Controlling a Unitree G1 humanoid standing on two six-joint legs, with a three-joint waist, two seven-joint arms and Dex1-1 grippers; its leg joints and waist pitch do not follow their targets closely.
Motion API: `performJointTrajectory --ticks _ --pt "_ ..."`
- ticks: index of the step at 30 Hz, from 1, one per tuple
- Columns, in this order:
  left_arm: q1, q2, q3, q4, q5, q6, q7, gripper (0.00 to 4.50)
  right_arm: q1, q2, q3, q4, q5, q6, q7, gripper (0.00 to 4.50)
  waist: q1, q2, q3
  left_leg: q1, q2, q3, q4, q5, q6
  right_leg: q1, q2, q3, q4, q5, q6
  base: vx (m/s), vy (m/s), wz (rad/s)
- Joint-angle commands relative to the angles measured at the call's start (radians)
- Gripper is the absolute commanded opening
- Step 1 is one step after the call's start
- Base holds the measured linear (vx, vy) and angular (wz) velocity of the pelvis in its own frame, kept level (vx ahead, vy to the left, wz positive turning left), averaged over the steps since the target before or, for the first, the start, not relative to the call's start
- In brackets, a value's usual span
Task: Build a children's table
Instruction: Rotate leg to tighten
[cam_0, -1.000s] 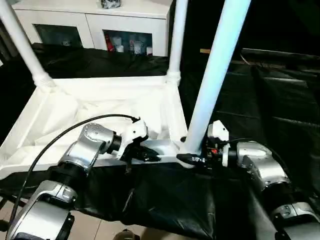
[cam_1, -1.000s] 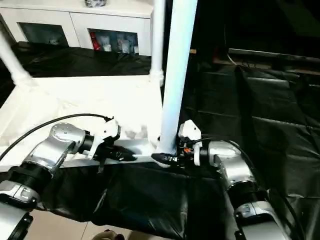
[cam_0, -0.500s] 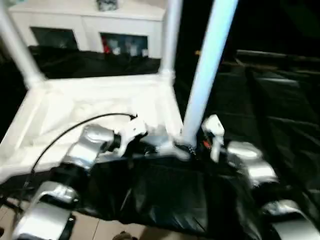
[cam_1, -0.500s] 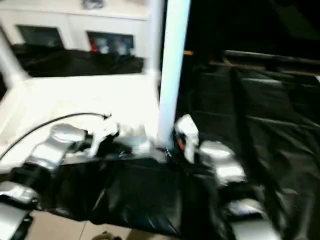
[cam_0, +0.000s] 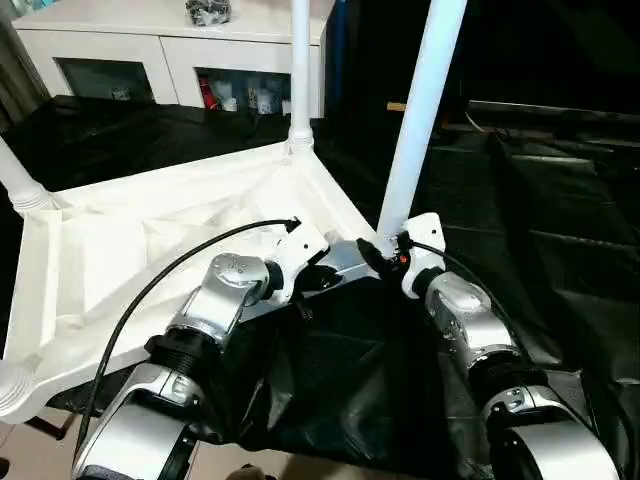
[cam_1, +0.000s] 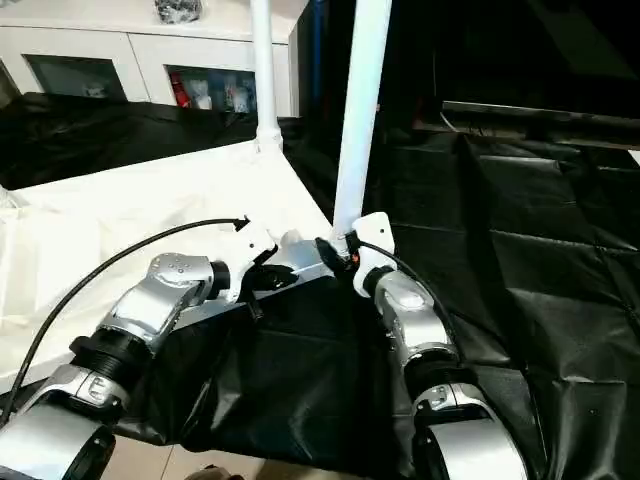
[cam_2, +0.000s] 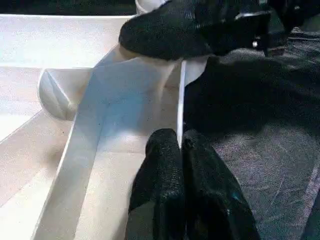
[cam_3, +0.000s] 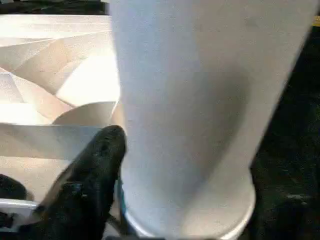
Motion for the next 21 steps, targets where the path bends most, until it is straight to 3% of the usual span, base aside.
performJointTrajectory --ticks 1,4,7,8,9,10,12,15,16,18,21 --pt "-0.025 -0.03 -0.003 -0.037 -0.02 -0.009 0.027 0.0 0.01 0.061 0.099 0.034 -0.036 0.012 0.089 3.78 -0.002 0.001 -0.059 0.011 0.043 -0.016 -0.076 -0.223 0.029 0.041 -0.092 0.052 -0.083 -0.211 -0.202 0.0 0.0 0.0" --pt "-0.009 0.002 -0.01 -0.062 -0.034 -0.021 -0.042 0.0 0.011 0.017 0.113 0.031 -0.049 -0.016 0.133 3.78 -0.002 0.001 -0.061 0.009 0.044 -0.017 -0.076 -0.213 0.032 0.043 -0.092 0.051 -0.079 -0.193 -0.205 0.0 0.0 0.0" --pt "0.004 0.03 -0.014 -0.081 -0.05 -0.033 -0.111 0.0 0.023 -0.019 0.119 0.014 -0.037 -0.044 0.257 3.78 -0.002 0.005 -0.067 0.004 0.044 -0.017 -0.07 -0.174 0.047 0.049 -0.091 0.051 -0.068 -0.095 -0.226 0.0 0.0 0.0" --pt "0.015 0.053 -0.018 -0.095 -0.065 -0.049 -0.17 0.0 0.042 -0.056 0.135 -0.019 -0.021 -0.05 0.384 3.78 -0.001 0.006 -0.07 0.004 0.043 -0.016 -0.065 -0.149 0.064 0.053 -0.089 0.049 -0.062 -0.036 -0.242 0.0 0.0 0.0" --pt "0.015 0.053 -0.018 -0.095 -0.065 -0.049 -0.17 0.0 0.042 -0.056 0.135 -0.019 -0.021 -0.05 0.384 3.78 0.003 0.003 -0.073 -0.001 0.042 -0.014 -0.059 -0.109 0.089 0.056 -0.085 0.048 -0.052 0.039 -0.254 0.0 0.0 0.0" --pt "0.019 0.062 -0.019 -0.101 -0.073 -0.05 -0.193 0.0 0.048 -0.067 0.14 -0.029 -0.015 -0.048 0.425 3.78 0.003 0.009 -0.074 -0.003 0.044 -0.014 -0.059 -0.093 0.098 0.055 -0.085 0.048 -0.048 0.068 -0.262 0.0 0.0 0.0" --pt "0.029 0.093 -0.03 -0.114 -0.088 -0.057 -0.267 0.0 0.068 -0.113 0.167 -0.065 -0.011 -0.043 0.528 3.78 0.007 0.006 -0.074 -0.004 0.042 -0.011 -0.053 -0.09 0.126 0.054 -0.085 0.045 -0.047 0.096 -0.274 0.0 0.0 0.0" --pt "0.036 0.133 -0.043 -0.118 -0.099 -0.07 -0.352 0.0 0.093 -0.162 0.194 -0.116 0.008 -0.019 0.656 3.78 0.009 0.008 -0.067 0.001 0.045 -0.011 -0.059 -0.153 0.115 0.049 -0.084 0.044 -0.061 -0.025 -0.264 0.0 0.0 0.0" --pt "0.036 0.14 -0.044 -0.119 -0.101 -0.069 -0.368 0.0 0.098 -0.171 0.196 -0.126 0.013 -0.014 0.686 3.78 0.009 0.017 -0.065 0.003 0.048 -0.012 -0.061 -0.17 0.105 0.046 -0.085 0.044 -0.062 -0.054 -0.263 0.0 0.0 0.0" --pt "0.032 0.163 -0.047 -0.107 -0.101 -0.078 -0.408 0.0 0.119 -0.204 0.217 -0.169 0.021 0.004 0.771 3.78 0.009 0.013 -0.061 0.011 0.05 -0.013 -0.068 -0.227 0.076 0.044 -0.083 0.045 -0.074 -0.146 -0.25 0.0 0.0 0.0" --pt "0.03 0.182 -0.05 -0.099 -0.104 -0.086 -0.436 0.0 0.134 -0.221 0.231 -0.202 0.025 0.009 0.812 3.78 0.014 0.013 -0.06 0.012 0.051 -0.013 -0.07 -0.233 0.063 0.042 -0.086 0.049 -0.076 -0.182 -0.243 0.0 0.0 0.0"
